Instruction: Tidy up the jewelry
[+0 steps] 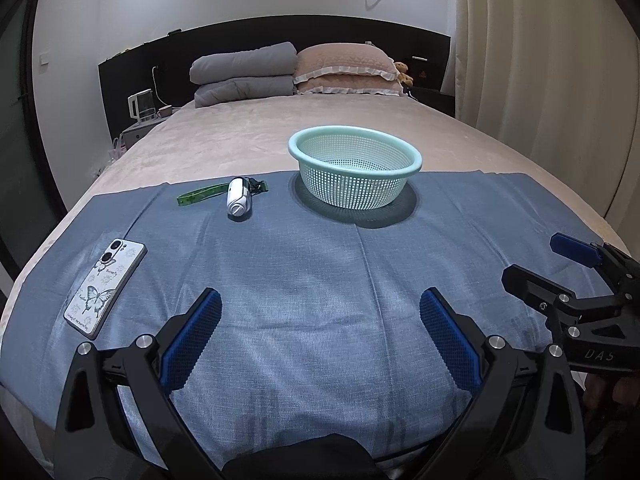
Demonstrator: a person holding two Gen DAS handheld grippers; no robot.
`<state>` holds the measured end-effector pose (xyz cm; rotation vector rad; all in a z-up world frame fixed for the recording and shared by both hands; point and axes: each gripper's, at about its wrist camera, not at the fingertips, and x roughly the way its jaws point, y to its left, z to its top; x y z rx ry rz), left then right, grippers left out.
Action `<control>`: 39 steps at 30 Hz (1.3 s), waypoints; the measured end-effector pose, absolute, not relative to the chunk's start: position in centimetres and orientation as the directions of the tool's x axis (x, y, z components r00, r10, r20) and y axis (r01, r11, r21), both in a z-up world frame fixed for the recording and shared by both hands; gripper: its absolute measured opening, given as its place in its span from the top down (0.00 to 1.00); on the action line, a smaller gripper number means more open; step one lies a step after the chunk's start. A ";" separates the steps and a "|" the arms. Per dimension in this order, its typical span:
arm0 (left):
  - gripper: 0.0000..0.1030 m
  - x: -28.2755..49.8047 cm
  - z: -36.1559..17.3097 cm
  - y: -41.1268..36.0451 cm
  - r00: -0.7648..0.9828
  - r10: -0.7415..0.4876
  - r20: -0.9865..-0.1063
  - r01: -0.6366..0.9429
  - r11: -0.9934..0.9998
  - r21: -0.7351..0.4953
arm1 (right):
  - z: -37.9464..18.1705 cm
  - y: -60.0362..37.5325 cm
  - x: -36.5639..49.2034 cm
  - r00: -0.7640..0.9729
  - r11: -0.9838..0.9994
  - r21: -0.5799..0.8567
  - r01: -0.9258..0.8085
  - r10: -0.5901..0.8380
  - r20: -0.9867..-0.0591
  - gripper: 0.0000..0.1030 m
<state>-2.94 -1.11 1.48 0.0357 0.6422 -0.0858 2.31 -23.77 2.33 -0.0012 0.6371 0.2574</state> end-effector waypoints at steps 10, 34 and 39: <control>0.05 -2.8 1.3 -0.7 0.796 -0.060 -0.602 0.073 0.997 -0.002 | 2.1 -23.9 2.3 0.769 0.968 0.078 -0.239 0.238 -0.593 0.08; 0.05 -3.3 1.5 -0.9 0.802 -0.055 -0.595 0.077 0.997 0.011 | 1.9 -23.6 2.2 0.772 0.972 0.061 -0.227 0.218 -0.597 0.07; 0.05 -3.2 1.5 -1.0 0.800 -0.056 -0.598 0.080 0.997 0.015 | 2.0 -23.6 2.3 0.771 0.971 0.059 -0.230 0.219 -0.599 0.08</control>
